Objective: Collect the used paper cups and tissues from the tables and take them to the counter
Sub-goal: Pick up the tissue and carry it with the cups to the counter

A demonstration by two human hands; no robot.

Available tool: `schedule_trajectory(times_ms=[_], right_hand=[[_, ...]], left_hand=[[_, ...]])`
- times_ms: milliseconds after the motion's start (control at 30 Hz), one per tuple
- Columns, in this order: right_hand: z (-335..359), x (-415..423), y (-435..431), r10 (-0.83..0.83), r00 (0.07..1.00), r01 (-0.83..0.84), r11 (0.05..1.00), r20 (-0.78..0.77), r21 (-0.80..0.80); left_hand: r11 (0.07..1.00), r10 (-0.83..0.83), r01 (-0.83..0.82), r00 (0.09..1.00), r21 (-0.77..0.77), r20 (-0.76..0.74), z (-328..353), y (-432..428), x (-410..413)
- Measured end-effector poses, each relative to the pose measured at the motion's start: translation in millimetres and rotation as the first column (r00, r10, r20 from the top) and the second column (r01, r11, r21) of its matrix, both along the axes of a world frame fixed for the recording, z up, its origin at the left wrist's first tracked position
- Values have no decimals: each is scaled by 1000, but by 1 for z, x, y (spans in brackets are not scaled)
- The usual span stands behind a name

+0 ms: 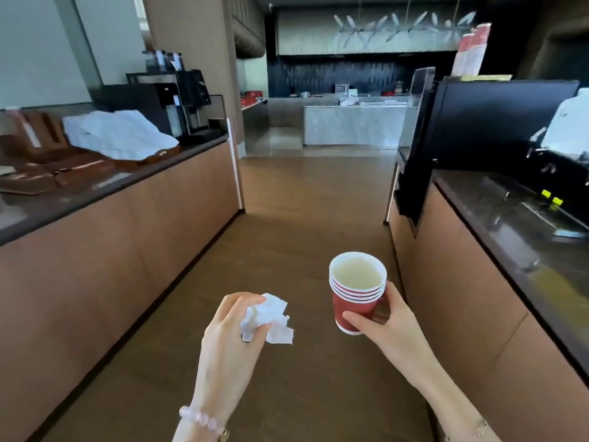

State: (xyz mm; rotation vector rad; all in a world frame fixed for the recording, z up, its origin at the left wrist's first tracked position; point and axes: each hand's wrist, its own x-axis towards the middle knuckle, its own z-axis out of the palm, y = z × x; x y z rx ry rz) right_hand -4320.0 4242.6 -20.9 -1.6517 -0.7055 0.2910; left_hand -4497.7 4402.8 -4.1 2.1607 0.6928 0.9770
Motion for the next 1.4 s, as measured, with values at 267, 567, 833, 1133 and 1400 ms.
schedule_trajectory(times_ms=[267, 567, 833, 1133, 1400], right_hand=[[9, 73, 65, -346, 938, 346, 938, -8, 28], [5, 126, 49, -668, 743, 669, 743, -47, 8], [-4, 166, -17, -857, 509, 860, 511, -74, -6], [-11, 184, -110, -971, 233, 972, 233, -58, 11], [-24, 156, -170, -997, -59, 997, -56, -53, -47]], left_hand=[[934, -351, 351, 936, 64, -12, 16, 116, 149], [705, -702, 701, 711, 111, -38, 18, 115, 294], [469, -880, 881, 472, 71, -51, 10, 41, 399], [199, -969, 978, 206, 61, -136, 1, -72, 475], [-84, -989, 996, -86, -17, -122, -17, -166, 499]])
